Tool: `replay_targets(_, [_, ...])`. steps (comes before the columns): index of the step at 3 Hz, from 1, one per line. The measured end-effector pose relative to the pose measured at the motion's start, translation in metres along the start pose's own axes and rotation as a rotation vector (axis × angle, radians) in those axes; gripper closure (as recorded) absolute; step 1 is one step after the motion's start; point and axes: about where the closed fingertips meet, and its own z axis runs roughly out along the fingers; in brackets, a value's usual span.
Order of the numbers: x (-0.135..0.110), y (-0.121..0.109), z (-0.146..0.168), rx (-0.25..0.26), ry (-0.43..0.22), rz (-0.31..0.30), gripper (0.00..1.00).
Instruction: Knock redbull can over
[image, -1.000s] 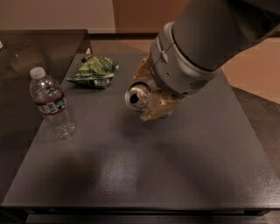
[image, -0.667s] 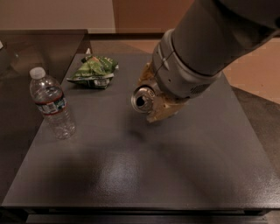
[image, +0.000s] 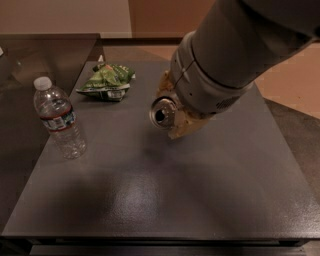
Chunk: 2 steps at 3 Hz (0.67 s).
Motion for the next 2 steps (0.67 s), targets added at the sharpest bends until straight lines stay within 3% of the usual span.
replay_targets(1, [-0.0061,-0.0040,-0.0032,-0.001,0.058,-0.056,1.00])
replay_targets(2, [0.0034,-0.0020,0.0040,-0.023,0.124,-0.096,1.00])
